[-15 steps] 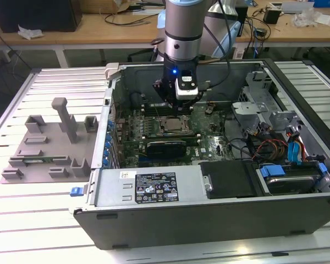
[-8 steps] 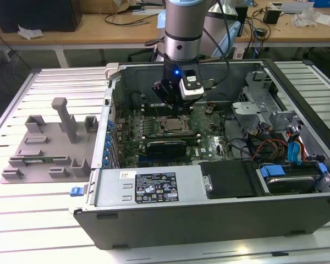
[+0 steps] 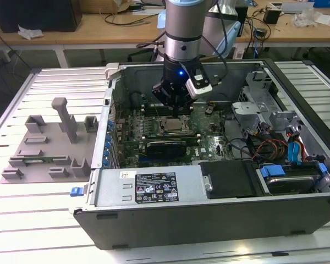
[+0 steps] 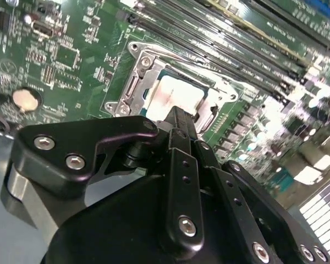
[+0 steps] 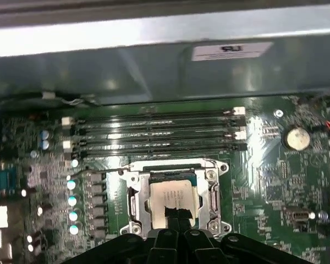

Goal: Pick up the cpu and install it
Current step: 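Close the cpu cover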

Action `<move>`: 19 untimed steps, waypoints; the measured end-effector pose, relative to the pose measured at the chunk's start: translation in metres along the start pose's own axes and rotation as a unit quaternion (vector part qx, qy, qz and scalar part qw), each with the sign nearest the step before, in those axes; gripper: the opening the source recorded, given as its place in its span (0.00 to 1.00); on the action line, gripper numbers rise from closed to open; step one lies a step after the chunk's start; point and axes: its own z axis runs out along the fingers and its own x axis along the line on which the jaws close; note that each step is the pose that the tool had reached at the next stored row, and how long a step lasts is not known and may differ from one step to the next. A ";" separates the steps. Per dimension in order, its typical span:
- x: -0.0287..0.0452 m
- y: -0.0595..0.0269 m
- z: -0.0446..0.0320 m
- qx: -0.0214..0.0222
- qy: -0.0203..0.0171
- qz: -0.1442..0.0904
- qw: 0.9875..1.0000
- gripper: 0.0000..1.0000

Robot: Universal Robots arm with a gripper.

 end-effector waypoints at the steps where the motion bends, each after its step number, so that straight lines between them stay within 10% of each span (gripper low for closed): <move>1: 0.0000 -0.0001 0.0003 0.000 0.000 -0.011 1.000 0.11; 19: 0.0085 -0.0077 0.0111 -0.002 -0.003 -0.011 1.000 0.11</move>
